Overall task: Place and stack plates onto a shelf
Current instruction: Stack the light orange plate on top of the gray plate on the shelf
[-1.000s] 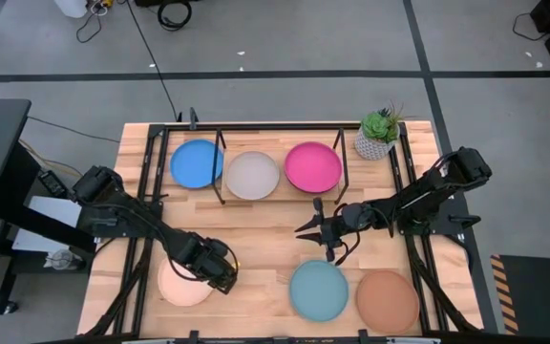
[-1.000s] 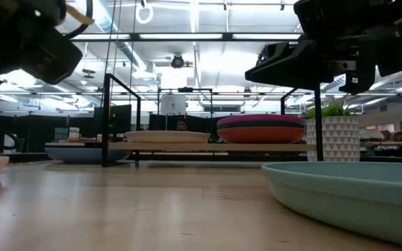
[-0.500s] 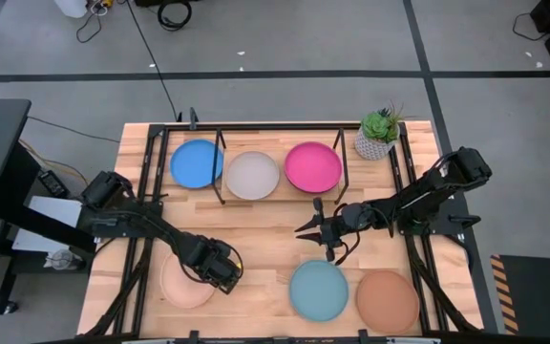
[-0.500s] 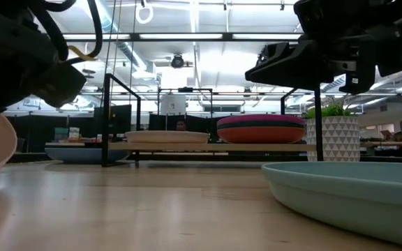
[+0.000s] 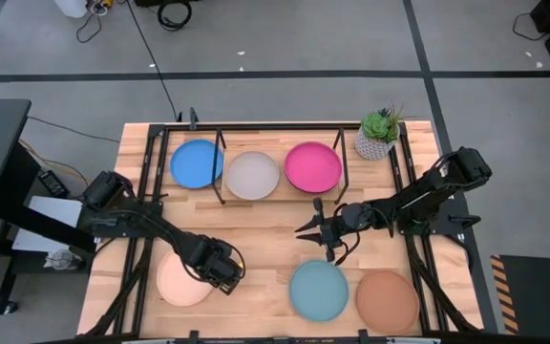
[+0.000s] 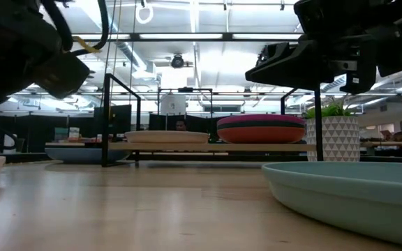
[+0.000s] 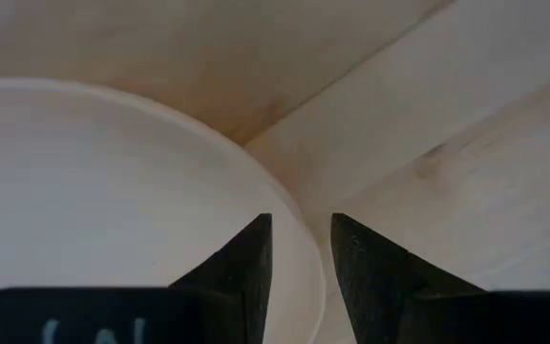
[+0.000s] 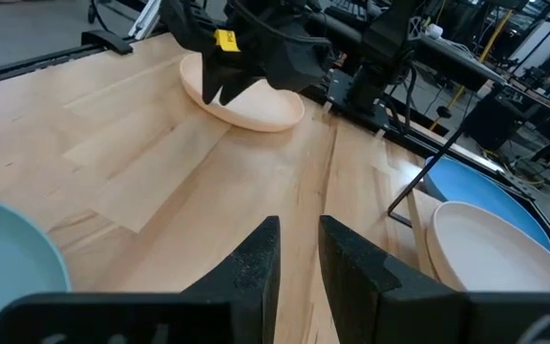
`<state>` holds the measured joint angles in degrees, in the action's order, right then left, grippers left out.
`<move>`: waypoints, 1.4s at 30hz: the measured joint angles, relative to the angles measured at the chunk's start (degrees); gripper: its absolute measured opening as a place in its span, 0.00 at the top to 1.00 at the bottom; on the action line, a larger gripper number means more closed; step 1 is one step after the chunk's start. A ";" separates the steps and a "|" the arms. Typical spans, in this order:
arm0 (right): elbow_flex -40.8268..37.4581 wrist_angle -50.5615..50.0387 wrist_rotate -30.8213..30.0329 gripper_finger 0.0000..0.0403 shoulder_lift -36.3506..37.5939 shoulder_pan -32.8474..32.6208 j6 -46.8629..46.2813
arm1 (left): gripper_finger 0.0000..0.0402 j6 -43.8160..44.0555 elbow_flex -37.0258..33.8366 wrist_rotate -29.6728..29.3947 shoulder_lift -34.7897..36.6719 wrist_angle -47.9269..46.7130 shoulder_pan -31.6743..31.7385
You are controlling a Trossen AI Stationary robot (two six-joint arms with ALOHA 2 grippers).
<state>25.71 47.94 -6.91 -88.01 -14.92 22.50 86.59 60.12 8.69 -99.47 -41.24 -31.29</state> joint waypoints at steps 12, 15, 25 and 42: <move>0.00 0.02 0.63 0.80 0.00 0.00 0.04 | 0.71 -1.69 0.00 -0.25 -3.40 0.00 0.33; 0.00 -0.04 0.63 0.80 0.00 -0.02 0.03 | 0.75 -2.85 0.00 -0.22 -3.40 -0.38 0.33; 0.00 -0.26 0.65 0.80 0.00 -0.02 -1.20 | 0.96 -9.57 0.58 10.60 -1.33 4.41 1.20; -0.02 -5.29 0.30 0.80 0.00 -4.91 -13.50 | 0.96 -67.44 28.34 -16.31 2.13 -11.47 10.31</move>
<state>25.69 42.65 -6.61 -88.01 -19.83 9.01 19.15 88.45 -7.63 -97.34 -52.71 -20.98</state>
